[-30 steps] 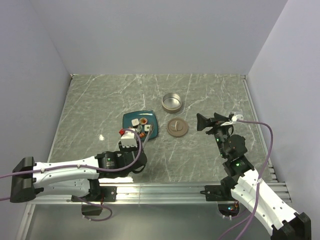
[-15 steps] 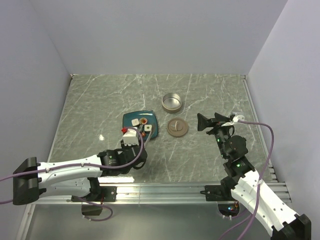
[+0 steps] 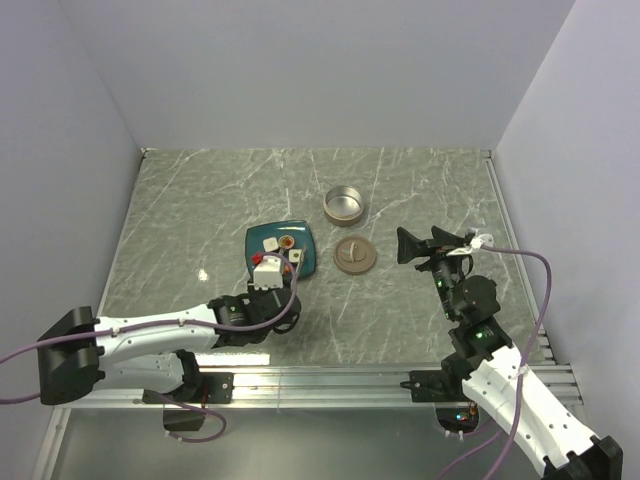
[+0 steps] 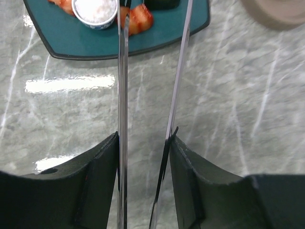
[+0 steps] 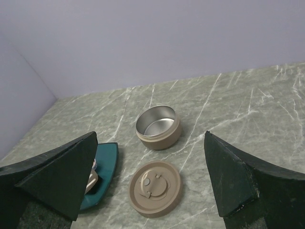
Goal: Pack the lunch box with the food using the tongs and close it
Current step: Pick up the food using the clamp
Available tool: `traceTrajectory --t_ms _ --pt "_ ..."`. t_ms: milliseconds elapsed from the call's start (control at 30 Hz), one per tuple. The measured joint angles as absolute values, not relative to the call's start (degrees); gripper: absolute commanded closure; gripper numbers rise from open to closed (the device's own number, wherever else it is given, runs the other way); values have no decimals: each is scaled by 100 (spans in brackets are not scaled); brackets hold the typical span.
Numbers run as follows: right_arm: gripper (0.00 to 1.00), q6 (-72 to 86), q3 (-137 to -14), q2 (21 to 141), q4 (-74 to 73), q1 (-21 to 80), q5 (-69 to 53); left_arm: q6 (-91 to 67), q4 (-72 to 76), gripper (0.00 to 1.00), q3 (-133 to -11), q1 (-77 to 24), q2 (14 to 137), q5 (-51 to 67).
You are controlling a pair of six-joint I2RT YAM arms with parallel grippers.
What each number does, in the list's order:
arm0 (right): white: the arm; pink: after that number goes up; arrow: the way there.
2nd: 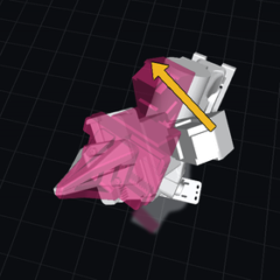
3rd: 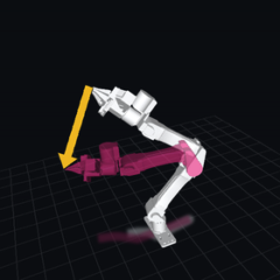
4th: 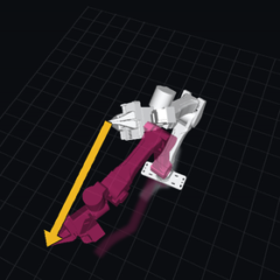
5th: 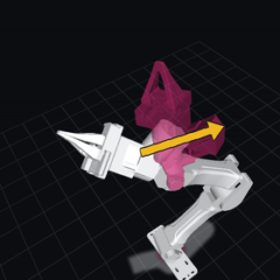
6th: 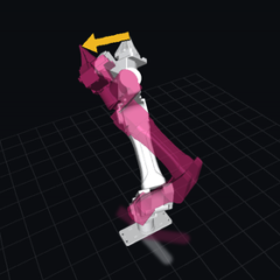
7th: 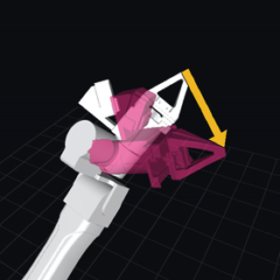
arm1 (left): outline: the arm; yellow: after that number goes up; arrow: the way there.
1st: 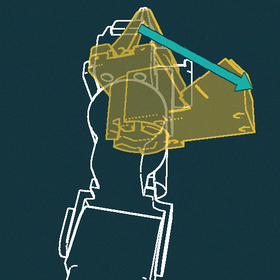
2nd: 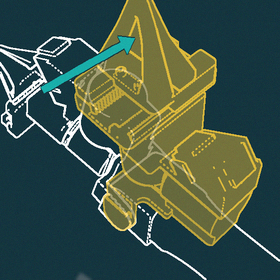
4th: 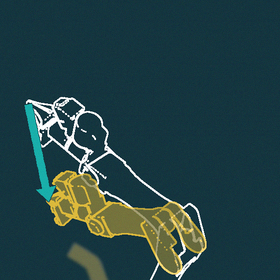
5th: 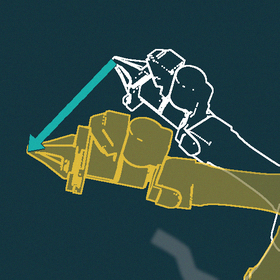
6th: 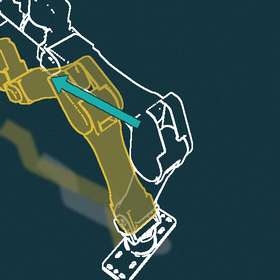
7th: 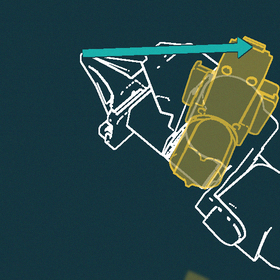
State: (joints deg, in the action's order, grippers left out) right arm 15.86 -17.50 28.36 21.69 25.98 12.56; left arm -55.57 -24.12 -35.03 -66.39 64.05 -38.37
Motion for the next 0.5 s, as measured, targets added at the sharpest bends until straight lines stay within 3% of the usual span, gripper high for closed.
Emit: traceTrajectory --t_ms 500 --pt "0 1645 -1653 2464 2036 2591 1284 -5271 -2646 55 -3999 -6606 7057 -3721"
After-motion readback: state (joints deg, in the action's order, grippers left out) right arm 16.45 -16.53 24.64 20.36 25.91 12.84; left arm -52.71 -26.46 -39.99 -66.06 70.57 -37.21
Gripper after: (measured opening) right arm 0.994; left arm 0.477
